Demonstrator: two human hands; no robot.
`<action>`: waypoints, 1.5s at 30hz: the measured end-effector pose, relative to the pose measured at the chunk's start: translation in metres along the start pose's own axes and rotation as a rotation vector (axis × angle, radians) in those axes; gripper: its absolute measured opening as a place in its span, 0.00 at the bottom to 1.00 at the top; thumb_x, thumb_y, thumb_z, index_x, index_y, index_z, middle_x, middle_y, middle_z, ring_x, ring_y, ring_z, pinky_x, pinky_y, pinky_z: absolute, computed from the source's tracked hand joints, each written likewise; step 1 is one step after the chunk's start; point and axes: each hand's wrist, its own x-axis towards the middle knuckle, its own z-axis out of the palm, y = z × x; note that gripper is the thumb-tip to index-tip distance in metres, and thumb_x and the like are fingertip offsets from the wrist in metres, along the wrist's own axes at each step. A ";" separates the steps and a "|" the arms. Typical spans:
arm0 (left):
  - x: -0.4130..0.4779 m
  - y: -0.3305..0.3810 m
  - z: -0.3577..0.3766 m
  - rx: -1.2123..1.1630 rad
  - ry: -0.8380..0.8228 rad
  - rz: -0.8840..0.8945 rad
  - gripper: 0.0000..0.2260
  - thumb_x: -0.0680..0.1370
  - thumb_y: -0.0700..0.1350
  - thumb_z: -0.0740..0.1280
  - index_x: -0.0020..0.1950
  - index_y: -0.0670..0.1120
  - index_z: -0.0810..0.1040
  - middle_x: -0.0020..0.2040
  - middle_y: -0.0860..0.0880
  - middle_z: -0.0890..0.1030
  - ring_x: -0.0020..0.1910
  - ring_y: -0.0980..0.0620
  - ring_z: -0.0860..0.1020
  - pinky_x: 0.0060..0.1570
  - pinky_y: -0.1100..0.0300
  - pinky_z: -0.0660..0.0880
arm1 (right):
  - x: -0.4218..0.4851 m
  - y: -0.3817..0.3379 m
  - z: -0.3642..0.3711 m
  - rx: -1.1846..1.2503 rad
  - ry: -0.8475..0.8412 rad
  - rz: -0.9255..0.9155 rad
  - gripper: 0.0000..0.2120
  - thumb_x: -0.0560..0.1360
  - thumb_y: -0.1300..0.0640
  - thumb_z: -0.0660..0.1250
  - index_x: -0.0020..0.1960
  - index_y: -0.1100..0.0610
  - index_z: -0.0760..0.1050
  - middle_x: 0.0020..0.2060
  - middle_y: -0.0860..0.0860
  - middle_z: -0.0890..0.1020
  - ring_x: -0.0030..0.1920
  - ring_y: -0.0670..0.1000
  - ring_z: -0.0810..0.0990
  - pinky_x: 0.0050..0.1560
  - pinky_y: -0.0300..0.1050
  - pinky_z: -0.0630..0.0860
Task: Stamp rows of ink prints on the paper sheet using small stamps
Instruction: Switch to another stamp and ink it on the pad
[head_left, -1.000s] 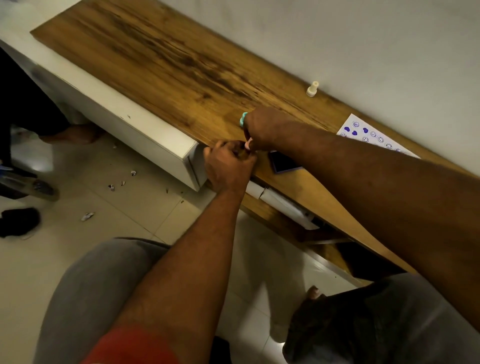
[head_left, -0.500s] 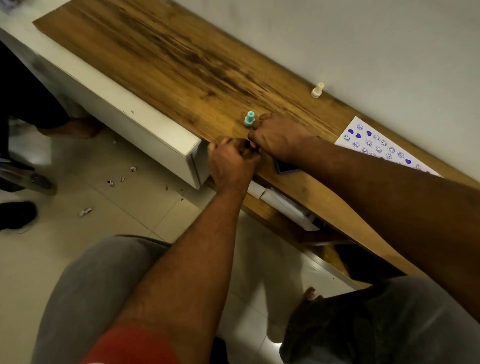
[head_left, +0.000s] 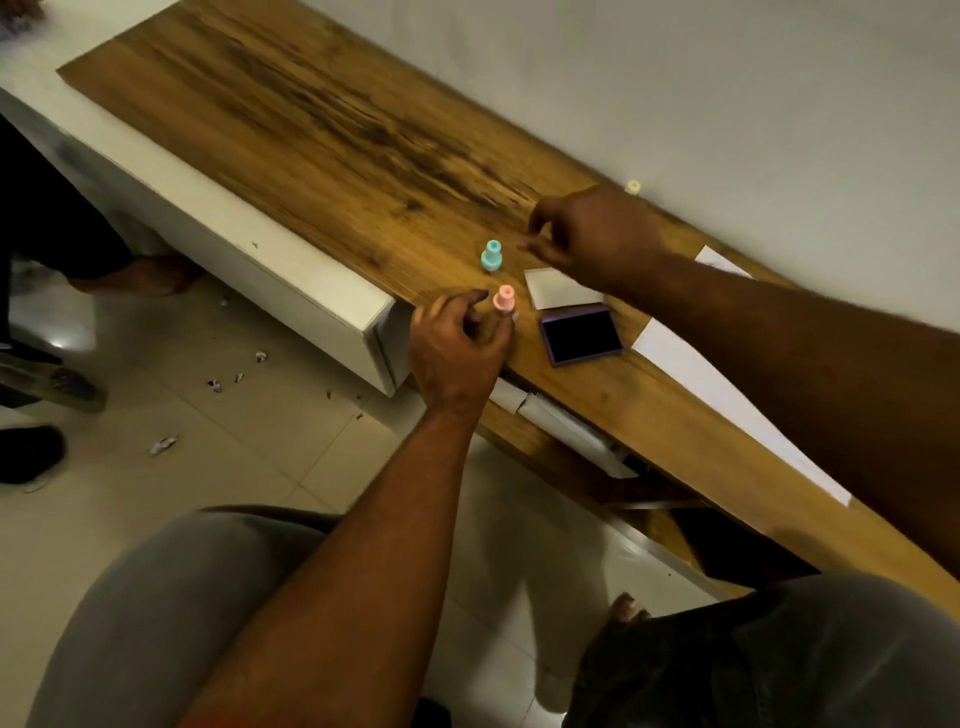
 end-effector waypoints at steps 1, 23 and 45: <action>-0.001 0.000 0.001 -0.029 0.028 0.017 0.17 0.76 0.55 0.78 0.59 0.46 0.86 0.50 0.50 0.84 0.52 0.49 0.80 0.49 0.54 0.77 | 0.001 0.014 0.000 0.001 0.061 0.102 0.16 0.80 0.38 0.65 0.59 0.47 0.80 0.44 0.48 0.85 0.45 0.52 0.83 0.40 0.44 0.75; -0.011 0.009 0.013 -0.035 0.122 0.061 0.12 0.80 0.52 0.74 0.57 0.44 0.85 0.47 0.49 0.82 0.48 0.51 0.78 0.42 0.50 0.79 | -0.015 0.067 0.007 -0.037 -0.103 0.375 0.17 0.79 0.42 0.66 0.58 0.53 0.79 0.48 0.56 0.84 0.48 0.59 0.82 0.45 0.47 0.74; -0.036 0.003 0.006 0.123 -0.188 0.163 0.17 0.82 0.54 0.71 0.65 0.44 0.82 0.58 0.46 0.83 0.58 0.48 0.77 0.53 0.57 0.73 | -0.068 -0.023 0.028 0.164 -0.262 -0.027 0.15 0.84 0.39 0.58 0.47 0.48 0.71 0.35 0.46 0.75 0.35 0.46 0.72 0.32 0.40 0.62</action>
